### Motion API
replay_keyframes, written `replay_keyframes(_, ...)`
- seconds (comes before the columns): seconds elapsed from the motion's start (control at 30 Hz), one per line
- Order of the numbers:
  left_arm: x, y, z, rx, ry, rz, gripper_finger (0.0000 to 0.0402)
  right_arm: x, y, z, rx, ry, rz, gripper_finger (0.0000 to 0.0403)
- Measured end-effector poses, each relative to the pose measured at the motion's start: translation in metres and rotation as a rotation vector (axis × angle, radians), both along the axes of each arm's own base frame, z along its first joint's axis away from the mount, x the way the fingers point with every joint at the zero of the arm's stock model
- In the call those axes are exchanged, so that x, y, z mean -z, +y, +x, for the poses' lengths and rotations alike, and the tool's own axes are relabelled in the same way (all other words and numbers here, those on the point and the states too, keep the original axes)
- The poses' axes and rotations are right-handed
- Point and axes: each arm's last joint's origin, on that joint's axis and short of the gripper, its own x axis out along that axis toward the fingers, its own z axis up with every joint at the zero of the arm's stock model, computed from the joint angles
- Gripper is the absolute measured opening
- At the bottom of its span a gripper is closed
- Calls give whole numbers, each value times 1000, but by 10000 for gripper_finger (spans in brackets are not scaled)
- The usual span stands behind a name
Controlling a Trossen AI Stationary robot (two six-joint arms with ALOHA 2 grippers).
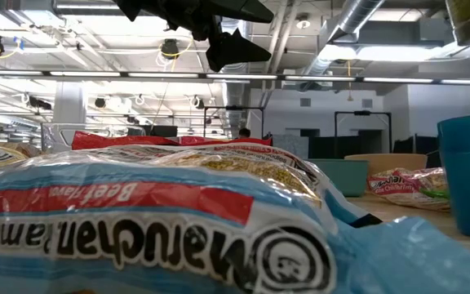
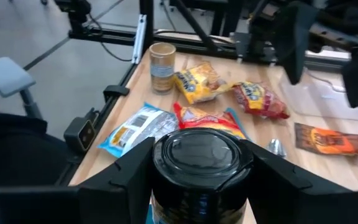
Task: Pick & Place Food Item
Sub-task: Put the black seasoning bottle into the blue bin
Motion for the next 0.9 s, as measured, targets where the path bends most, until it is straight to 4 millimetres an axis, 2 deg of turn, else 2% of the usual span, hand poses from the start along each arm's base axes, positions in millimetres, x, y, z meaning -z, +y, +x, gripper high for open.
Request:
replay_keyframes(0.4, -1, 0, 1, 0, -15, -1, 323, 30, -33, 26, -161, -81, 85, 197)
replay_keyframes(0.53, -2, 0, 1, 1, -25, -2, 323, 34, -46, 22, -221, -136, 150, 197)
replay_keyframes(0.7, -3, 0, 1, 0, -36, -2, 323, 40, -56, 8, -263, -180, 198, 201)
replay_keyframes(0.9, -4, 0, 2, 0, -41, -2, 323, 61, -59, -5, -274, -191, 256, 197)
